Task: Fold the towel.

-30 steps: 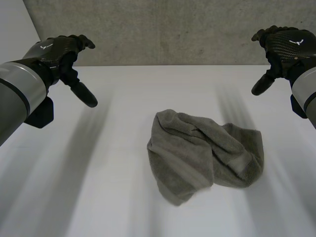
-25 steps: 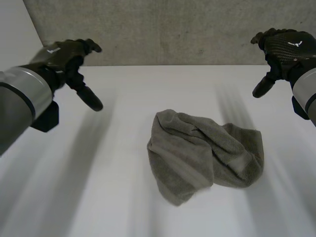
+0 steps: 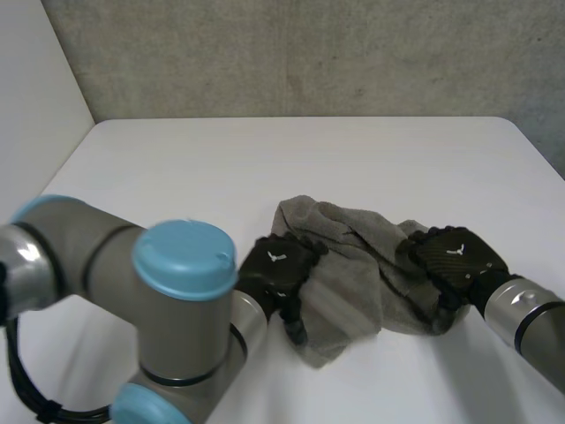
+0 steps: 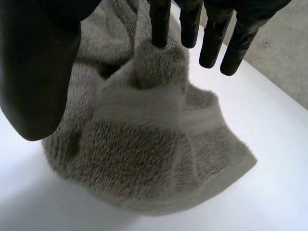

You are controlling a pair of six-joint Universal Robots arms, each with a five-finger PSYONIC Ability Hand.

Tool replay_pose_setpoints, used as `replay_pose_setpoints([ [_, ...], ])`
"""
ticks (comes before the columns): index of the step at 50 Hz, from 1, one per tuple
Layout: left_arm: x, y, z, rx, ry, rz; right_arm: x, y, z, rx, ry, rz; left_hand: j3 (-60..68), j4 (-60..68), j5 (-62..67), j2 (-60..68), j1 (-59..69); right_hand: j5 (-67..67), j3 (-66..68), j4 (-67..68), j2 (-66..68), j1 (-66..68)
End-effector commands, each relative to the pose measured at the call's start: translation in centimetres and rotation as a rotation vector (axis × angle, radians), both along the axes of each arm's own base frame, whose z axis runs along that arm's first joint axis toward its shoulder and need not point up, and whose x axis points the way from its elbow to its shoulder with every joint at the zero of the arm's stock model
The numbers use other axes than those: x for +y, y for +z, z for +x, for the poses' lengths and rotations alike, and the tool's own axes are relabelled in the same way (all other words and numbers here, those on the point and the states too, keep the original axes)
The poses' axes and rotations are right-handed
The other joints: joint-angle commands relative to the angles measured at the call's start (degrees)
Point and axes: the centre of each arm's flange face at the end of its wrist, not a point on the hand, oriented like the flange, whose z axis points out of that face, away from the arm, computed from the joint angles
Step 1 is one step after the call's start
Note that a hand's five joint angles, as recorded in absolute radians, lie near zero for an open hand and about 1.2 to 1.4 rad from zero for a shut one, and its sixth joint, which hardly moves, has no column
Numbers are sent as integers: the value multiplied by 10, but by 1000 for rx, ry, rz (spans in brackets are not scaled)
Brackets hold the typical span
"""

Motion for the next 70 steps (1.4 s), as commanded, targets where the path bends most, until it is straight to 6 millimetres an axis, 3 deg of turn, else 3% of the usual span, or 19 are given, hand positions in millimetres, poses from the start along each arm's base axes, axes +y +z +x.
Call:
replay_pose_setpoints([
  [1,9,-32,-21,-65,-67,-3,2,-20,0,23,9,34,-9,-24,-110,-18,-18,-28,-35,-41,-40,-28],
  [6,0,-41,-29,-78,-51,-47,-2,-36,-2,53,2,71,127,111,26,118,118,26,19,12,14,26],
  [7,0,-41,-29,-78,-51,-47,-6,-39,-4,58,-4,68,128,112,27,119,119,114,107,101,102,114],
  [9,-6,-41,-31,-91,-24,-83,-12,-39,-5,59,-15,49,424,408,323,415,415,245,237,231,232,244],
  [10,-6,-41,-31,-92,-24,-83,-19,-37,-9,57,-35,31,425,410,324,416,416,438,430,424,426,438],
  [11,-10,-38,-31,-94,2,-105,-26,-34,-14,50,-56,19,605,590,504,596,596,664,657,651,652,664],
  [14,-20,-24,-27,-80,80,-149,-33,-29,-19,35,-84,5,652,637,551,643,643,666,659,653,654,666],
  [22,-34,73,7,65,242,-286,-32,68,-22,-133,-118,-244,652,637,551,643,643,666,659,653,654,666],
  [31,-22,153,54,195,294,-392,-9,147,-14,-332,9,-213,652,637,551,643,643,666,659,653,654,666],
  [35,-28,150,69,172,312,-365,-9,155,-15,-350,33,-106,652,637,551,643,643,666,659,653,654,666],
  [43,-63,121,100,134,410,-252,-58,117,-14,-338,-12,69,652,637,551,643,643,666,659,653,654,666],
  [45,-92,89,115,84,487,-173,-84,88,-15,-322,-54,144,652,637,551,643,643,666,659,653,654,666],
  [51,-121,37,124,0,527,-42,-119,44,-17,-289,-129,222,652,637,551,643,643,666,659,653,654,666],
  [53,-129,21,123,-15,528,-5,-137,15,-9,-282,-148,270,521,506,420,512,512,574,566,560,561,573],
  [55,-141,-3,122,1,521,71,-144,7,-5,-294,-161,283,195,179,94,186,186,448,440,434,436,448],
  [56,-141,-3,122,2,521,71,-144,7,-5,-294,-161,283,193,178,92,184,184,446,439,433,434,446],
  [58,-144,-7,119,36,519,98,-150,5,-4,-328,-195,291,101,85,0,92,92,33,26,20,21,33],
  [60,-146,-5,117,74,520,117,-150,6,-3,-340,-201,292,38,23,-62,30,29,-34,-41,-47,-46,-34],
  [70,-151,47,140,212,598,59,-127,57,2,-366,-147,166,-25,-41,-126,-34,-35,-34,-41,-47,-46,-34],
])
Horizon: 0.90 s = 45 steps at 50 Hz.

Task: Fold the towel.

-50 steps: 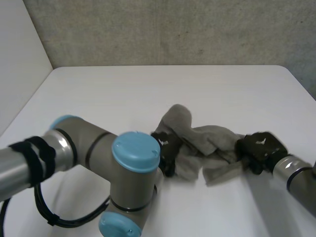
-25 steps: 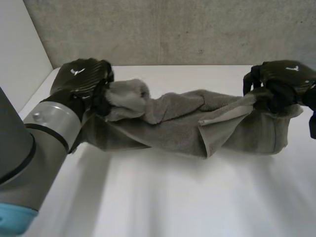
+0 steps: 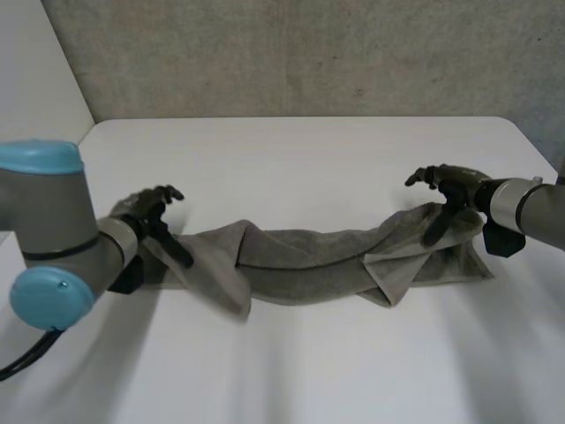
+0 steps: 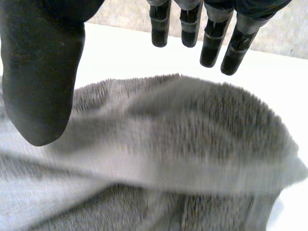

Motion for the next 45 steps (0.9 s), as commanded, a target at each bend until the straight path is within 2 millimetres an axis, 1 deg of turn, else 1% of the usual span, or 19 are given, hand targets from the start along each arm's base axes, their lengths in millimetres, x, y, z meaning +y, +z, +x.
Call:
replay_pose_setpoints([
  [1,1,36,16,38,47,-78,24,43,1,-9,27,-133,-42,-52,-130,-48,-54,-34,-38,-46,-43,-37],
  [4,8,47,20,38,49,-101,40,63,1,-3,55,-222,-37,-47,-125,-43,-49,-34,-38,-46,-43,-37],
  [5,14,53,22,34,44,-115,41,63,1,-2,55,-223,-32,-42,-120,-38,-44,-34,-38,-46,-43,-37],
  [9,30,63,26,-4,22,-143,73,73,8,82,164,-348,-27,-37,-115,-33,-38,-34,-38,-46,-43,-37],
  [11,51,66,25,-72,-39,-162,84,69,11,127,208,-376,-24,-34,-112,-29,-35,-34,-38,-46,-43,-37],
  [13,62,64,25,-113,-80,-167,105,56,20,223,306,-410,-22,-32,-110,-28,-33,-34,-38,-46,-43,-37],
  [14,62,64,24,-113,-80,-168,106,56,20,223,307,-410,-22,-32,-110,-28,-33,-34,-38,-46,-43,-37],
  [16,90,55,15,-197,-208,-168,116,48,26,270,359,-420,-19,-29,-107,-24,-30,-34,-38,-46,-43,-37],
  [17,90,55,15,-197,-209,-168,126,41,31,308,408,-426,-19,-29,-107,-24,-30,-34,-38,-46,-43,-37],
  [18,103,49,7,-233,-278,-172,134,34,36,336,451,-429,-19,-29,-107,-24,-30,-34,-38,-46,-43,-37],
  [21,123,37,-5,-290,-378,-196,143,22,41,379,507,-445,-14,-24,-102,-19,-25,-31,-34,-42,-40,-33],
  [27,153,13,-31,-350,-542,-234,143,-3,49,412,548,-449,0,-10,-88,-6,-11,2,-2,-10,-7,-1],
  [35,163,-18,-43,-389,-616,-165,126,-32,56,494,557,-501,1,-8,-87,-4,-10,52,48,40,43,50],
  [37,161,-23,-44,-394,-620,-148,112,-36,56,530,523,-532,1,-8,-87,-4,-10,225,221,213,216,222],
  [38,160,-28,-45,-397,-627,-136,112,-36,56,530,523,-532,1,-8,-87,-4,-10,225,222,214,217,223],
  [40,158,-33,-47,-401,-629,-126,104,-39,55,548,490,-535,1,-8,-87,-4,-10,461,457,449,452,459],
  [41,157,-38,-50,-405,-633,-116,104,-39,55,548,490,-535,0,-10,-88,-6,-11,463,459,451,454,460],
  [42,157,-38,-50,-405,-633,-116,103,-41,54,548,484,-528,0,-10,-88,-6,-11,586,582,574,577,583],
  [45,152,-44,-54,-426,-612,-120,99,-43,53,540,465,-509,-2,-12,-90,-7,-13,666,662,654,657,663],
])
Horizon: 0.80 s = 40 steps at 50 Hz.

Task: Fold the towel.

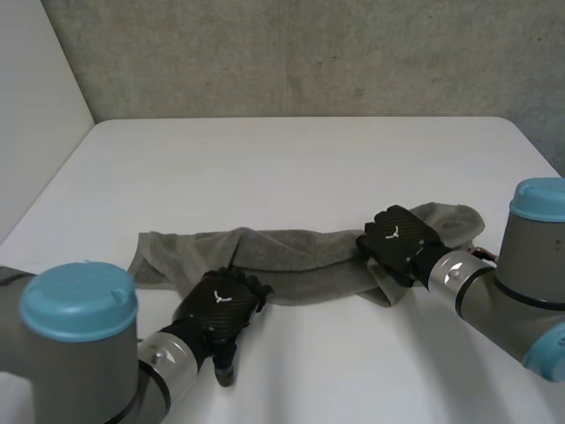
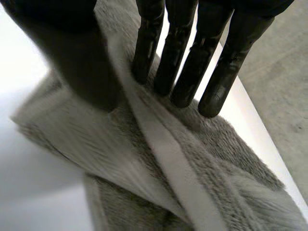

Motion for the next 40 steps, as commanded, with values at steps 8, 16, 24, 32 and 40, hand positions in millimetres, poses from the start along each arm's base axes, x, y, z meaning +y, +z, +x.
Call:
replay_pose_setpoints([
  [8,-31,-16,-11,-46,134,-71,-34,14,-23,-304,-246,123,-16,-15,-121,-14,-15,155,154,160,145,151],
  [16,-53,-12,-14,-43,210,-120,-70,49,-75,-716,-497,210,-16,-15,-121,-14,-15,155,154,160,145,151],
  [24,-68,-15,-16,-56,268,-142,-83,45,-99,-709,-565,192,-14,-13,-119,-12,-13,155,154,160,145,151],
  [32,-83,-14,-11,-63,337,-171,-85,40,-100,-694,-570,196,-16,-15,-121,-14,-15,155,154,160,145,151],
  [40,-99,-10,-8,-14,378,-230,-85,34,-99,-686,-574,212,-9,-8,-114,-7,-8,155,154,160,145,151],
])
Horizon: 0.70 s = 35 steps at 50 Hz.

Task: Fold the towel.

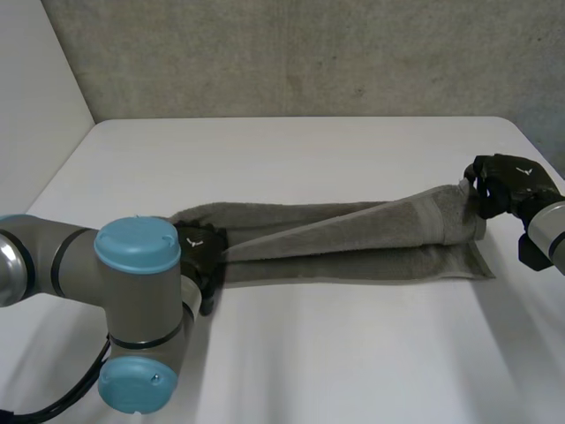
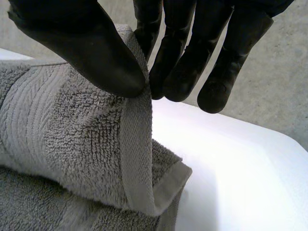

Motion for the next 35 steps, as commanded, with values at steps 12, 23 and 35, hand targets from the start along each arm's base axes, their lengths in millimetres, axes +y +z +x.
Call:
replay_pose_setpoints([
  [12,-36,6,15,49,81,-107,-1,-9,1,3,4,26,108,109,4,110,109,28,39,30,44,39],
  [23,-51,9,18,61,99,-199,-1,-14,1,3,4,41,280,281,175,282,281,28,39,30,44,39],
  [35,-57,0,28,-57,97,-219,-2,-24,2,18,10,63,268,269,164,270,269,28,39,30,44,39],
])
